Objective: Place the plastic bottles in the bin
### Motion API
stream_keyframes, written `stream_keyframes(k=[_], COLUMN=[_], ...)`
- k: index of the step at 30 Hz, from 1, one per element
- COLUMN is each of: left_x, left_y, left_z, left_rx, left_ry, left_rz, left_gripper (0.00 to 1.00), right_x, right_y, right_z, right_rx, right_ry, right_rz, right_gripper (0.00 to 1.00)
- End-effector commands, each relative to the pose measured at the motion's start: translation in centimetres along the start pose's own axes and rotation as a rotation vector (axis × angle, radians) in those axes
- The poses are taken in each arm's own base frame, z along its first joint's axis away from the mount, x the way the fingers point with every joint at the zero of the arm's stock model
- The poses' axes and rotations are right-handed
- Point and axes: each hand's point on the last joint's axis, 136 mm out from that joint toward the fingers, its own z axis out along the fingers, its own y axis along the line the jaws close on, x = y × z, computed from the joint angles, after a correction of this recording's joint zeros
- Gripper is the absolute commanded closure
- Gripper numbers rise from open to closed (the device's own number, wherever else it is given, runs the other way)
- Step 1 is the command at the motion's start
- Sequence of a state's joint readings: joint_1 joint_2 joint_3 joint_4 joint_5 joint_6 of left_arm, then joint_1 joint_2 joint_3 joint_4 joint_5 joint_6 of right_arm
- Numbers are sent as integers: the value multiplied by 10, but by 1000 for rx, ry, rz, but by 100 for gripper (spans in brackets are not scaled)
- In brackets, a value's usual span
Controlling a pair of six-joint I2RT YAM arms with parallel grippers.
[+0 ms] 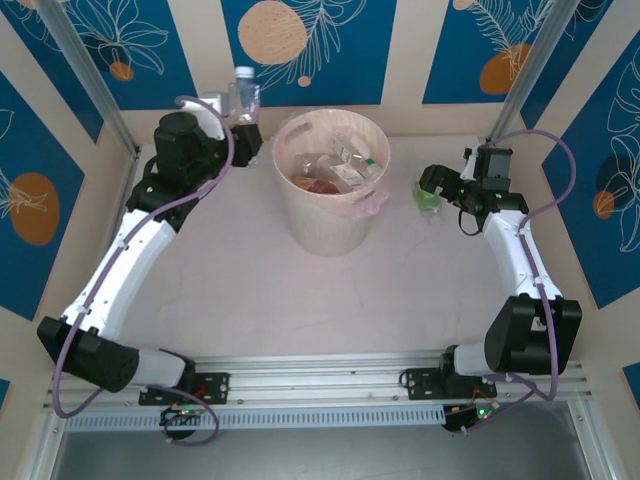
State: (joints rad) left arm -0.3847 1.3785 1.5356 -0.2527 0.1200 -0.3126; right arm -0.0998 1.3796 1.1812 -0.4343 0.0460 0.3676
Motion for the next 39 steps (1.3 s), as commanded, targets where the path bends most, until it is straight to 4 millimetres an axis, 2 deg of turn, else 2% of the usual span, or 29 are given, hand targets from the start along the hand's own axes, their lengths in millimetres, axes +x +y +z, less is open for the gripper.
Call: stream_keyframes(k=[1,3,6,9,13,15,18,19,22,25,30,33,35,39], left_x=[-1,0,-1,7,25,40,56,58,54,41,30,37,47,62], left_y=[-52,-67,-75,-74,-66,-62,-45,-38,-21,-17,-15,-14,-27,-80], left_z=[17,32,58,84,105,109,116,117,118,116,113,115,114,103], left_rx=[175,213,227,232,223,231,171,136,36,-19,-61,-69,0,266], left_ry=[32,30,34,83,163,210,277,294,313,288,277,319,355,401], left_rz=[247,349,412,447,523,581,645,658,663,636,590,555,473,278], left_gripper=[53,53,52,52,51,50,48,43,20,11,10,10,13,20], right_x=[0,0,2,3,5,5,5,5,4,5,6,6,6,8], right_y=[4,4,4,3,1,0,-1,0,0,-1,-1,-2,-3,-5], right_z=[-7,-6,-7,-8,-9,-8,-8,-8,-7,-6,-4,-4,-4,-2], right_rx=[-30,-34,-33,-28,-23,-20,-22,-23,-25,-26,-28,-25,-23,-18], right_ry=[-10,-7,-5,-5,-1,-1,0,0,0,2,6,8,6,12], right_rz=[22,25,25,21,18,15,20,19,21,27,31,31,31,35], right_gripper=[0,0,0,0,0,0,0,0,0,0,0,0,0,0])
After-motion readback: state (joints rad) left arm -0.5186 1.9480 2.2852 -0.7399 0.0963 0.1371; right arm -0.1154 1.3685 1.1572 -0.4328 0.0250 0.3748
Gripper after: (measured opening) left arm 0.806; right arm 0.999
